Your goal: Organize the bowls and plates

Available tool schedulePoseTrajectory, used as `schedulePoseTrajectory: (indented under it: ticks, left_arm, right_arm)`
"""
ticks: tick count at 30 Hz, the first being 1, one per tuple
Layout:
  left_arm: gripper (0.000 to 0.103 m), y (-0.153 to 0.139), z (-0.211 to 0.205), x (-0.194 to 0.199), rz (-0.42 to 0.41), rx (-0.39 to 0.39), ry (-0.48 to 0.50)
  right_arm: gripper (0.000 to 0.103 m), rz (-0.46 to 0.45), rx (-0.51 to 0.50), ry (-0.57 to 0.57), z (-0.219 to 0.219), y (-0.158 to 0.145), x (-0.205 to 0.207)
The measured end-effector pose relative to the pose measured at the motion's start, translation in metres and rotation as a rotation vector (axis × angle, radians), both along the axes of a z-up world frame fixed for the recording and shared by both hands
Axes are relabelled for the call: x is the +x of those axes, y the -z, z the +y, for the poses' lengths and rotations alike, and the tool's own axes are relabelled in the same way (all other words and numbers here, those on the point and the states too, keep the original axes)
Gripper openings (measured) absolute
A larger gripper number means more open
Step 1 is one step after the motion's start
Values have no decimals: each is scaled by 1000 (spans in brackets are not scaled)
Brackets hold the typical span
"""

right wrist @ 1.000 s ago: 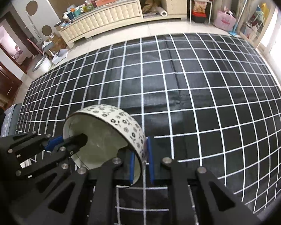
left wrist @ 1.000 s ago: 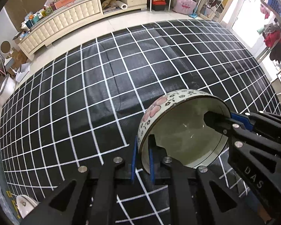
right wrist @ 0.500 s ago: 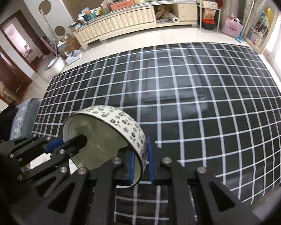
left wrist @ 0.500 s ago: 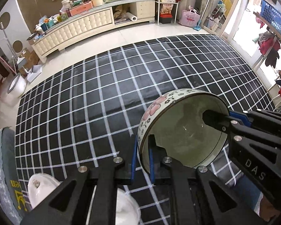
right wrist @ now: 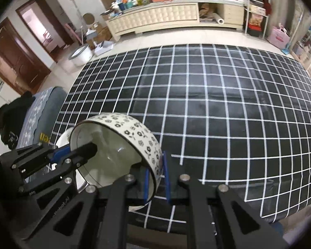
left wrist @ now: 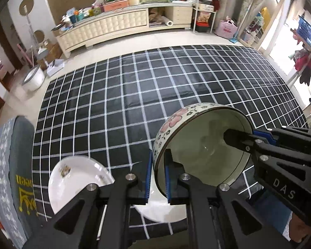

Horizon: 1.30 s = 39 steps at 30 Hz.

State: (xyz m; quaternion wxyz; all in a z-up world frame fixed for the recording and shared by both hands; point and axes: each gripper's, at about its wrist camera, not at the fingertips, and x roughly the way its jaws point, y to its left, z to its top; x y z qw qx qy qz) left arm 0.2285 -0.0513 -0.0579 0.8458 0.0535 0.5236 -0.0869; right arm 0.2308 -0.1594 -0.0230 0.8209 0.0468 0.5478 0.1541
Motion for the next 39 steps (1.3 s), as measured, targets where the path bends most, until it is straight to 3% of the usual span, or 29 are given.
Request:
schedulePoseTrajectory:
  ticks: [9,22,34,39]
  left_arm:
    - [10,28,25,-29,56,-1,-30]
    - [9,61,29,-43,114,-21,-43]
    - [10,60,40,-39,100,-49,-17]
    - [10,52,34,-46,27,40,5]
  right_arm:
    - [16,54,-34,-31,25,28,-5]
    - [16,93,-53,-41,32,50,-22]
    - [16,86,-85,-49,33,47,-22]
    - [20,66,-98,-52,31,42,-23]
